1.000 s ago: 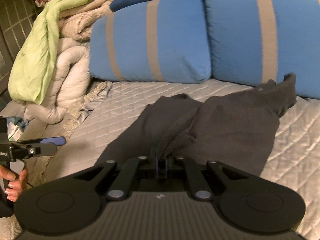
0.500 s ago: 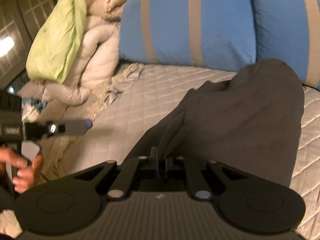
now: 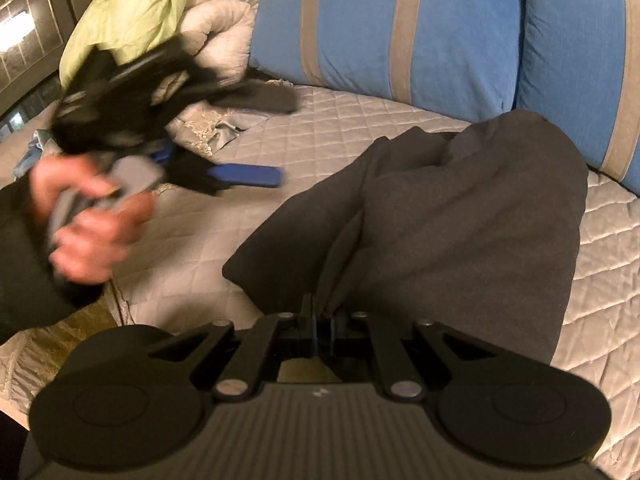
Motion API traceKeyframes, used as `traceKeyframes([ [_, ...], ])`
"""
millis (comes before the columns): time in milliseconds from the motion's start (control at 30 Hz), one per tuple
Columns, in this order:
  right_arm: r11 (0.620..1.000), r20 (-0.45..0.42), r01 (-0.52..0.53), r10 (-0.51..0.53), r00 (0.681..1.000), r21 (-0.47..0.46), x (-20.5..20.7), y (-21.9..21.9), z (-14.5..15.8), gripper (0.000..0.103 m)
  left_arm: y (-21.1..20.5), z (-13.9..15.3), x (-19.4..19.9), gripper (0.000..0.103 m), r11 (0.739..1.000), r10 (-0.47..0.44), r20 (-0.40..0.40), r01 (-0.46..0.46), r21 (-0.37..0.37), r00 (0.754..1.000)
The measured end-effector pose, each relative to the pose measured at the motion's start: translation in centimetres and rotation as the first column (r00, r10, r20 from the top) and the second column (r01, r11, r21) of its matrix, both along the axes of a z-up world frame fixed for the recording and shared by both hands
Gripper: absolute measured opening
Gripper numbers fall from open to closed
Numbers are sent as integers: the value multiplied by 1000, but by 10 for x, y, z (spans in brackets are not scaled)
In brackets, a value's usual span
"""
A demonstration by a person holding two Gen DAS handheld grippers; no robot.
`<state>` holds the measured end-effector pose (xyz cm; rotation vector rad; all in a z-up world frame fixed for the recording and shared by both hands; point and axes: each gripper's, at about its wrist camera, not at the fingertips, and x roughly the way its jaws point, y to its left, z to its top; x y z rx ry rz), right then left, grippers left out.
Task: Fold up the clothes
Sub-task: 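Lift the held hoodie edge with the right gripper and fold it over, then grasp the hoodie with the left gripper while the right gripper holds the fold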
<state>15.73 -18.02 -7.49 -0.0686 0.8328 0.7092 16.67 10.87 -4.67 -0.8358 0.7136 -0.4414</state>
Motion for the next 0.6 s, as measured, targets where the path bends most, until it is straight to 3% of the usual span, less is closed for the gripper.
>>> traceKeyframes([
  [67,1000,1,-2,2,1000,0,0,0,0,6,-4,-10,24,103,998,-10,-52,7,-61,999],
  [267,1000,7,-10,10,1000,8,1,-1,1,6,-20,-33,76,101,990,-35,-128,17,-137,991],
  [367,1000,3,-15,15,1000,21,2,-4,1,6,-31,-42,98,87,985,-60,-163,32,-169,985],
  [433,999,1,-12,12,1000,30,3,-6,2,6,-39,-49,111,76,982,-83,-196,47,-182,977],
  [500,999,1,-8,8,1000,39,3,-8,2,6,-46,-53,123,43,980,-100,-221,58,-190,970],
  [533,999,1,-10,10,1000,43,3,-9,2,6,-48,-54,127,34,980,-100,-226,57,-190,969],
  [567,999,3,-12,12,1000,46,3,-10,3,6,-50,-51,129,16,982,-103,-216,65,-176,971],
  [600,999,5,-14,14,1000,48,3,-11,3,6,-53,-45,129,12,985,-107,-196,78,-153,975],
])
